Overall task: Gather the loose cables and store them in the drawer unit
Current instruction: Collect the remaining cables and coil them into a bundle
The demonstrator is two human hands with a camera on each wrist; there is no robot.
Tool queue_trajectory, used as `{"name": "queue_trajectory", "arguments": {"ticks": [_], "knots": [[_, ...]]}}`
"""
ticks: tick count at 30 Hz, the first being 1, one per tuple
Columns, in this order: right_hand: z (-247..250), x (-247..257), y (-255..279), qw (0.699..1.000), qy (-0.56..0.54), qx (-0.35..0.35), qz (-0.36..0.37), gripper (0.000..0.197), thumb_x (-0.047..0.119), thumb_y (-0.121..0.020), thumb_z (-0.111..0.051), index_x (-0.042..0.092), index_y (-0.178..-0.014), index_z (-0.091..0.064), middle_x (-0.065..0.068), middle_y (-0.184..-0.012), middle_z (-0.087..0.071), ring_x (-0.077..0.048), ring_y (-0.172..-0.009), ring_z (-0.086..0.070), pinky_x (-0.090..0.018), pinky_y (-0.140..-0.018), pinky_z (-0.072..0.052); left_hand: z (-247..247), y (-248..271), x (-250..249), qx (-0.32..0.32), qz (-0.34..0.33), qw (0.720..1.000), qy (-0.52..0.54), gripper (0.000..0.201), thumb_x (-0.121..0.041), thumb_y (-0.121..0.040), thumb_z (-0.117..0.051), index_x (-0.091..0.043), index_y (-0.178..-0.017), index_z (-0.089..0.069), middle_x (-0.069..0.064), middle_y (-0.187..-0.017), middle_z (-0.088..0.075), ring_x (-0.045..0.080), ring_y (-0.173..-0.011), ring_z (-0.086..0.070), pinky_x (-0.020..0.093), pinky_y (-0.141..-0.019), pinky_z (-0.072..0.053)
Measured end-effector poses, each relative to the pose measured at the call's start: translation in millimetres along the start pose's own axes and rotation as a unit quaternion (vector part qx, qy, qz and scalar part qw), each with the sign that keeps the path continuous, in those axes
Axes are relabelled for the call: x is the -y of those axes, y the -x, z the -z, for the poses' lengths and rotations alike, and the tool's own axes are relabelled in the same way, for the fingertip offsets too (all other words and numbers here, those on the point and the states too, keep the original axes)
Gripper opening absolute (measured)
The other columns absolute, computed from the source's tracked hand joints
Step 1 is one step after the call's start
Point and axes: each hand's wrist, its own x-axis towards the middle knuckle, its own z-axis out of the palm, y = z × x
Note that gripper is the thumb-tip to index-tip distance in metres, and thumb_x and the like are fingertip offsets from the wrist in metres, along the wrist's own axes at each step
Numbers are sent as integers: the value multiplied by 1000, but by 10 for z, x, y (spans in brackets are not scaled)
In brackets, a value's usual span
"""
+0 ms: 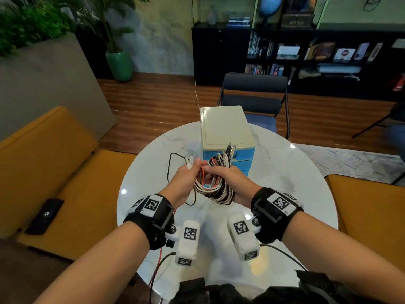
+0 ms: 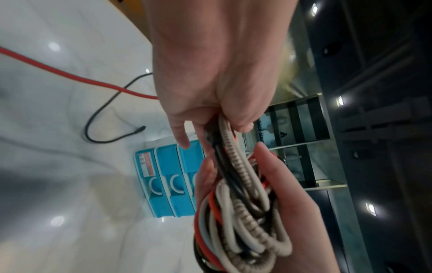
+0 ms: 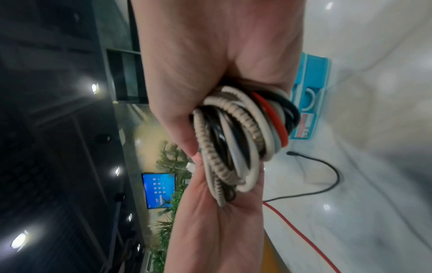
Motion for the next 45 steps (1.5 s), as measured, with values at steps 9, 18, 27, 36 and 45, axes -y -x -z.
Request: {"name": "queue_trajectory", "arguments": {"ticks": [9,18,27,36,45], "knots": [[-21,38,78,986,-58,106,-115,20,22,-97,-55,10,-111,-62,-12,-88,-71,-21,-77,-71,-37,-74,-58,-42,35,24,36,-7,997,-63,48,-50,-98,-37,-18,-127,-57,6,-118,-68,17,-111,-64,34,-99,-49],[-103,-10,32,997,-49,51,-39,22,18,-90,-68,10,-110,-67,-13,-101,-75,-25,-96,-72,-35,-83,-56,-172,135,-119,32,3,999,-7,67,-56,-97,-7,-20,-120,-59,-4,-98,-69,5,-91,-64,14,-73,-53],[-60,19,26,997,-31,52,-46,12,13,-87,-70,9,-97,-68,-9,-81,-76,-19,-75,-73,-29,-66,-57,-136,119,-90,69,59,995,37,62,-57,-98,-16,-21,-126,-57,10,-129,-61,23,-123,-55,42,-112,-36],[44,-6,10,999,13,29,-15,14,4,-85,-69,7,-98,-67,-13,-84,-73,-21,-75,-71,-31,-67,-56,-74,107,-175,176,82,980,-37,51,-53,-100,-17,-28,-129,-50,0,-140,-52,17,-133,-44,42,-115,-30],[95,61,5,997,70,19,-26,7,5,-84,-66,8,-89,-69,-10,-75,-71,-19,-66,-69,-27,-62,-54,6,90,-349,191,86,956,-203,62,-57,-98,-20,-14,-127,-55,19,-119,-66,31,-102,-64,45,-95,-52]]}}
